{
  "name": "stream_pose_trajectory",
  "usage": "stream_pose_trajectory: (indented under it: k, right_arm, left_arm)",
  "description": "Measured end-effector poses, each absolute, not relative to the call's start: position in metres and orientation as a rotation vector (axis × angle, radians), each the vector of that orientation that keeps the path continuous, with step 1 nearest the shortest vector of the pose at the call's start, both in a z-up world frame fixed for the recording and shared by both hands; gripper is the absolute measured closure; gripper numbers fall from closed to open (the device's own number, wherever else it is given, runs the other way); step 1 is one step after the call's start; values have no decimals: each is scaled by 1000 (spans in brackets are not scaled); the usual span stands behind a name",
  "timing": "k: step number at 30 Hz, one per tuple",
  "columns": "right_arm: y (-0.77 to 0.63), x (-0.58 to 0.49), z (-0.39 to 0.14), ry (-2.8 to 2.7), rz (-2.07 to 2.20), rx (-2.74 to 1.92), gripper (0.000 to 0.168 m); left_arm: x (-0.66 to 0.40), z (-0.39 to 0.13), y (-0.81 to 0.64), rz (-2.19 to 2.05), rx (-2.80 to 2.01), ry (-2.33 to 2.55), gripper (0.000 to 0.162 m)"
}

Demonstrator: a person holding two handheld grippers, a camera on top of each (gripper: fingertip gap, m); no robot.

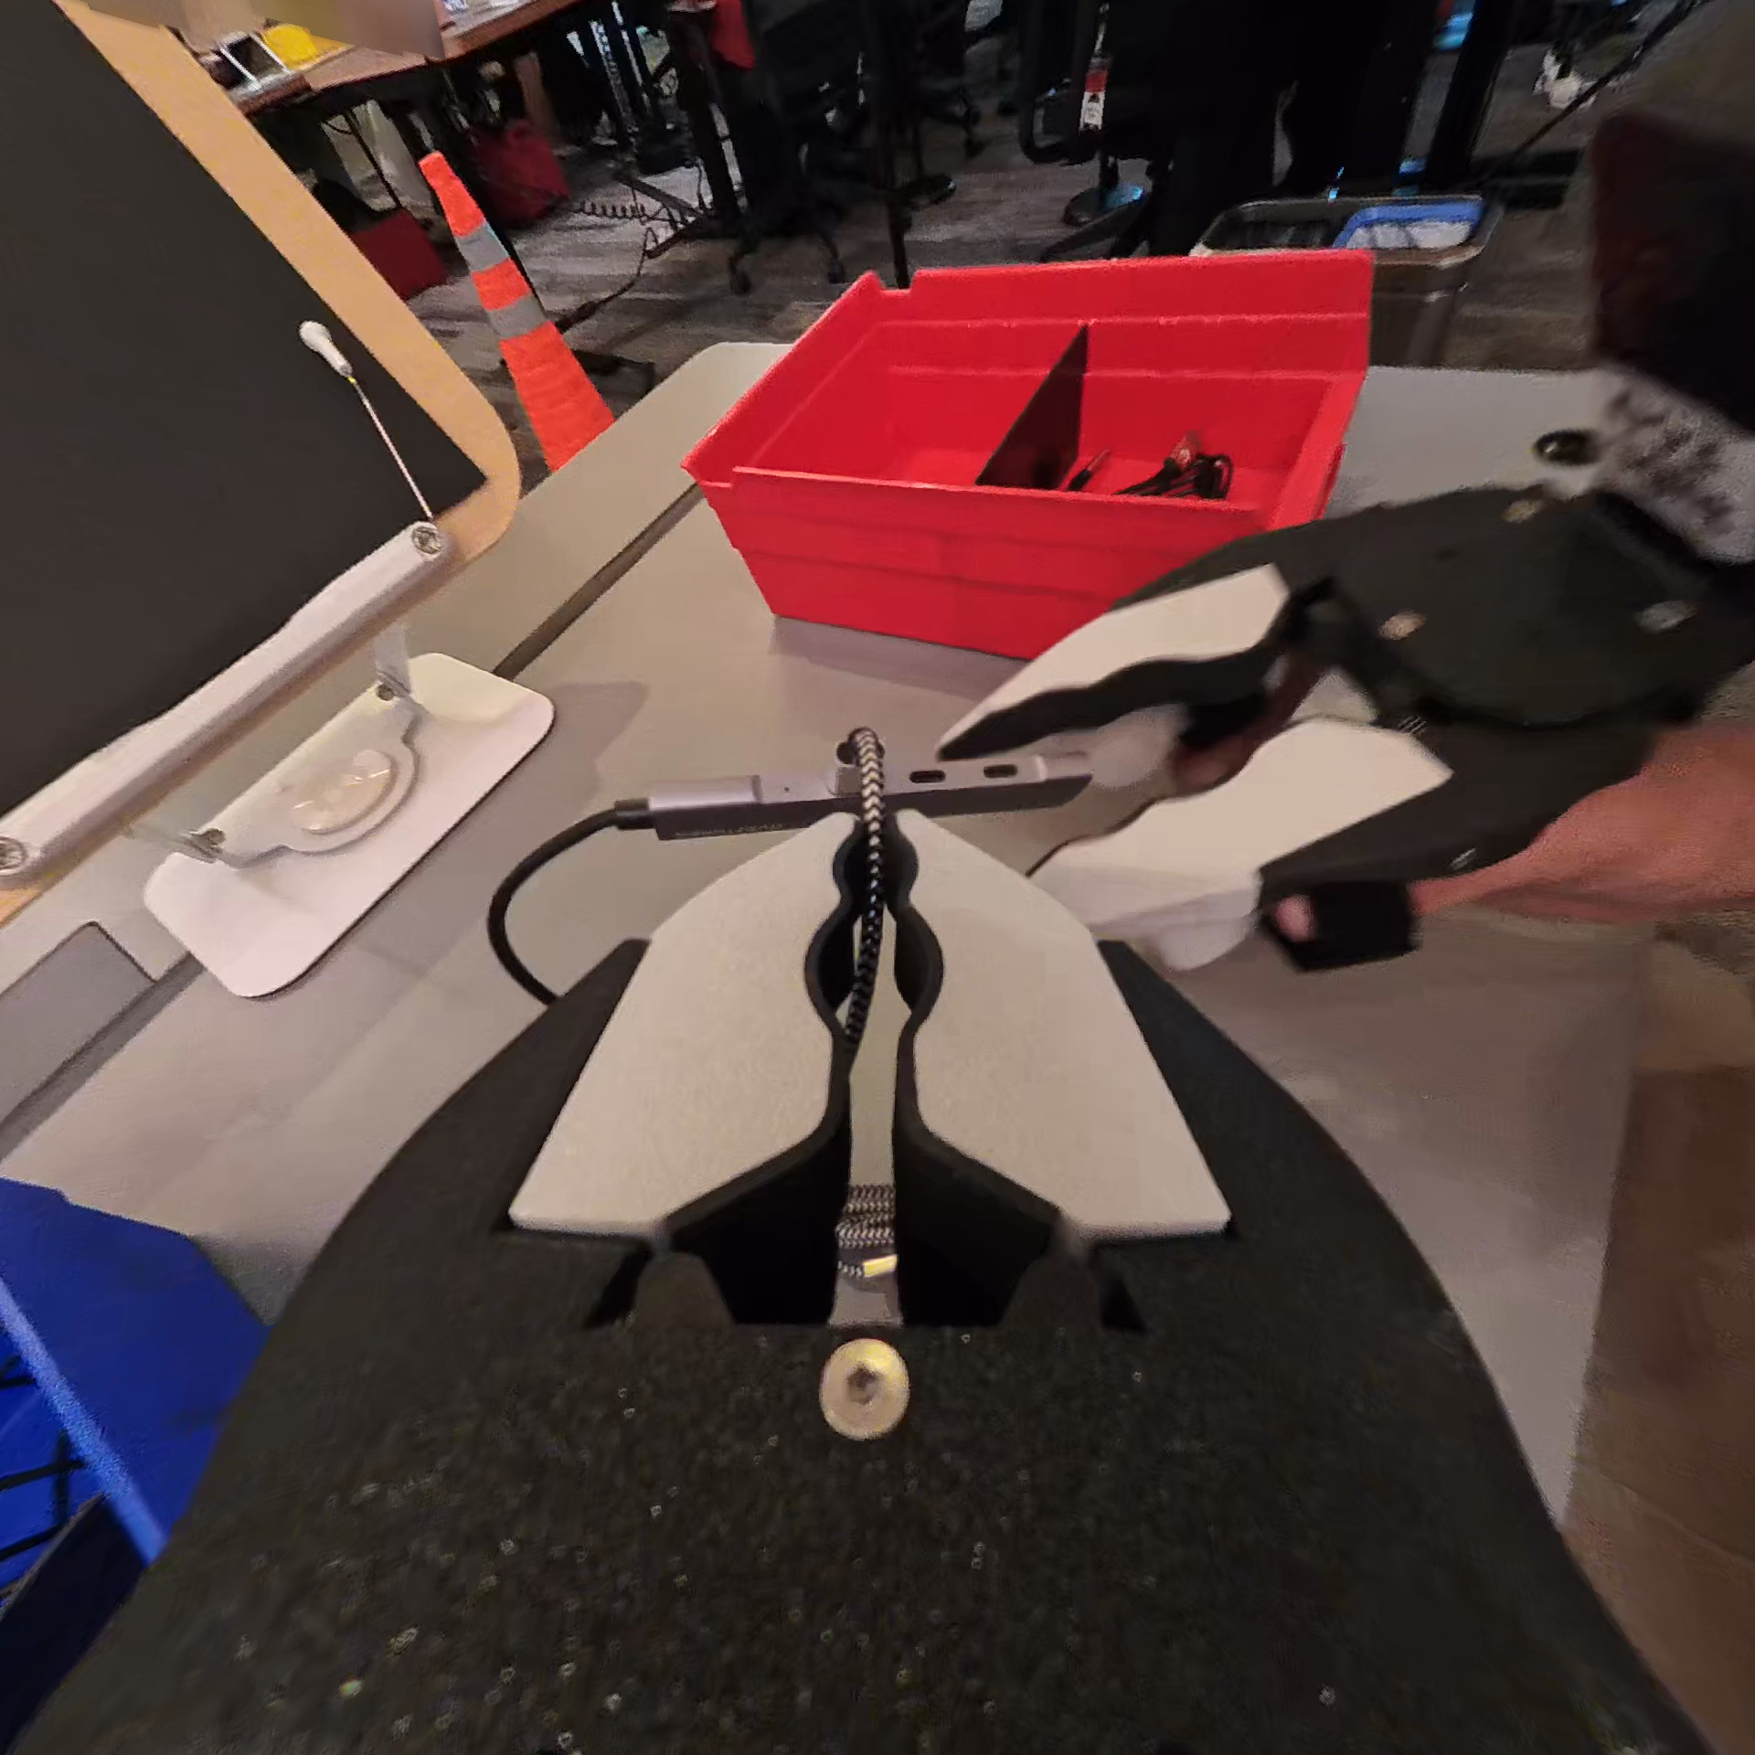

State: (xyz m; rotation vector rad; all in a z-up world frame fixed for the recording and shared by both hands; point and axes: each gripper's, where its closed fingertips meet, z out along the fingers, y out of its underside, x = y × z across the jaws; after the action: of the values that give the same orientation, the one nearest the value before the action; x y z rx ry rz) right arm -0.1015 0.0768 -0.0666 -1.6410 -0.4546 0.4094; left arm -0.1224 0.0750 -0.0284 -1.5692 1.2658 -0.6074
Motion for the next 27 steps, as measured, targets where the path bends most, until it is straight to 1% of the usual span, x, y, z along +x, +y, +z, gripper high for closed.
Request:
stream_pose_trajectory:
  k: [1,2,6,9,12,16,19,21,23,25,27]
  right_arm:
    - [79,-109,-67,-504,399,-1617,119]
    - [82,-109,-65,-517,343,-1589,124]
    - [79,-111,-48,-541,250,-1417,147]
    - [73,-108,-37,-538,239,-1343,157]
    - [74,-110,-36,-592,212,-1325,158]
    - [77,-112,-35,-671,147,-1296,159]
    - [78,-111,-34,-718,87,-1298,159]
    - [80,-108,-36,-736,10,-1327,159]
    - [80,-108,-39,-773,-71,-1336,158]
    - [79,-110,-40,-805,-135,-1334,159]
    - [76,-112,-39,-821,-174,-1323,159]
  left_arm:
    - [-121,-28,69,-650,-1570,1264,160]
    - [-120,-28,63,-694,-1575,1275,160]
    - [-120,-26,50,-823,-1598,1264,160]
    - [-119,-25,41,-958,-1621,1248,160]
    - [-118,-23,34,-1047,-1617,1242,160]
    - [-117,-22,33,-1030,-1611,1253,160]
    - [-118,-21,36,-954,-1596,1257,160]
    - [-118,-25,40,-825,-1580,1267,160]
    - [-117,-29,44,-691,-1566,1268,141]
    - [-115,-29,45,-623,-1549,1253,137]
    - [-113,-27,45,-600,-1537,1236,137]
